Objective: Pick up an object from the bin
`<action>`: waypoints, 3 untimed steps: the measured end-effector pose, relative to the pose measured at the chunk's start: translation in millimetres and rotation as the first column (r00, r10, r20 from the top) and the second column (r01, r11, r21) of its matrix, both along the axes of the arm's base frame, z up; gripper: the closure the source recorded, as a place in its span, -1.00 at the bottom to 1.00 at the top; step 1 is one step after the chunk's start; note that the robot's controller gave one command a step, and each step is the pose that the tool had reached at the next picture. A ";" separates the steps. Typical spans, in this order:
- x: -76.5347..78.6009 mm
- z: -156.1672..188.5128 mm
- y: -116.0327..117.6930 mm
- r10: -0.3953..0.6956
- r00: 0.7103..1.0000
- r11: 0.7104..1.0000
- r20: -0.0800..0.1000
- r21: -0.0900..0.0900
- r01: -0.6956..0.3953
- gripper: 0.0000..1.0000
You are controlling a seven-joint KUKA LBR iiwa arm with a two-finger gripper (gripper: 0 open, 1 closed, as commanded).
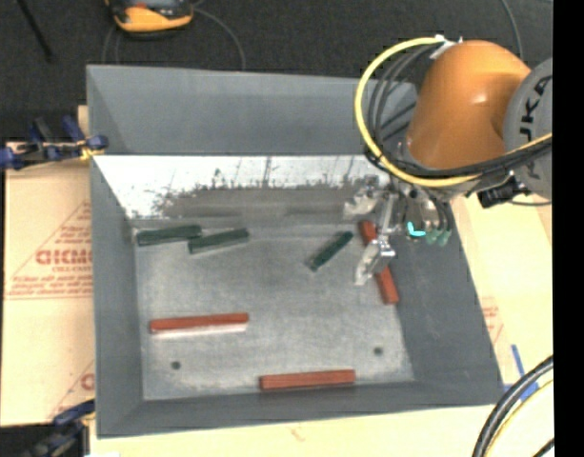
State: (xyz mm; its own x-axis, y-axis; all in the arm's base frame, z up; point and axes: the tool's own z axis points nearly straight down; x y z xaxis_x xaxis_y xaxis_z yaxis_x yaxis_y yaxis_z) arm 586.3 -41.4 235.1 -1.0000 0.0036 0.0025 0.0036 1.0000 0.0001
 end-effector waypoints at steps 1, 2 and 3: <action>1.4 4.0 -0.2 0.001 1.000 1.000 0.007 -0.001 -0.001 -1.00; 20.8 -17.6 -7.7 -0.060 0.998 0.998 0.015 0.001 0.060 -1.00; 28.7 -81.2 -24.5 -0.083 0.996 0.997 0.011 -0.001 0.083 -1.00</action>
Offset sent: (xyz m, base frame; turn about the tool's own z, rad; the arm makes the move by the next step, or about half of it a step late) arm 0.0440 -0.0218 -0.0637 0.1566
